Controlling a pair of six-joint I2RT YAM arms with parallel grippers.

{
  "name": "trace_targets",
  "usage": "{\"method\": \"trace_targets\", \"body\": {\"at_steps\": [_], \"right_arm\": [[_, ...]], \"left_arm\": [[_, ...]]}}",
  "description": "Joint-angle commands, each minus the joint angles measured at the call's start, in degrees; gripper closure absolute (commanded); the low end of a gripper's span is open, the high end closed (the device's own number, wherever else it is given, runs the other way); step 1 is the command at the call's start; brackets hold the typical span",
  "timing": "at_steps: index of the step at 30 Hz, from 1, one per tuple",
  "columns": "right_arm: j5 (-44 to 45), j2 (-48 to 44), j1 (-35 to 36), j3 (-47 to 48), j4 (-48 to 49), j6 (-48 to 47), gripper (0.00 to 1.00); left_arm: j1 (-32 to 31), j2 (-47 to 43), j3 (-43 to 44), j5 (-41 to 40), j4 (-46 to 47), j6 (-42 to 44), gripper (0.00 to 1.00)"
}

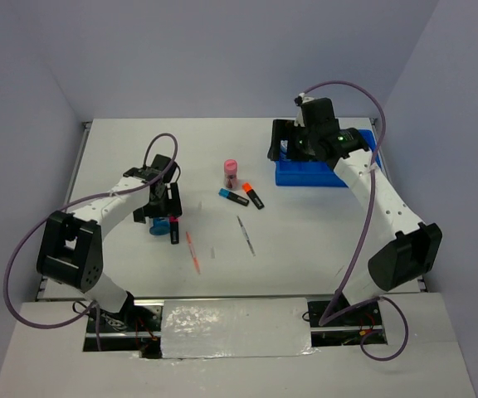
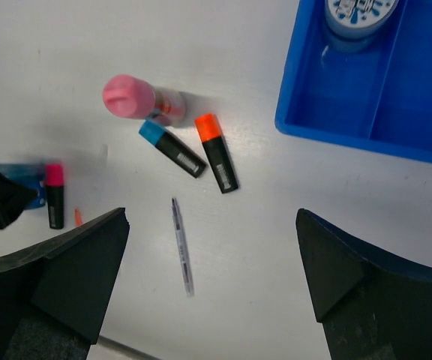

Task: Sort the stationery into containers
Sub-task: Pick up the stationery from the center of the board.

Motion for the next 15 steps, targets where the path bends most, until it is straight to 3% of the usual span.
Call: {"method": "trace_targets", "body": {"at_steps": [1, 11, 14, 15], "right_arm": [[-0.64, -3.44, 1.37, -0.73, -1.29, -0.95, 0.0], [-0.11, -4.32, 2.95, -0.39, -2.61, -0.96, 0.0], [0.94, -3.62, 3.74, 1.89, -3.75, -1.04, 0.0], [1.29, -3.44, 4.01, 2.34, -4.02, -1.13, 0.0]], "left_arm": [[1.3, 1.6, 0.1, -0.48, 1.06, 0.11, 0.01], [3.41, 1.33, -5.35, 2.68, 6.77, 0.9, 0.05], [3.93, 1.6, -6.49, 4.0, 8.0, 0.82, 0.11], [4.11, 1.43, -6.93, 4.35, 8.18, 0.9, 0.2]]}}
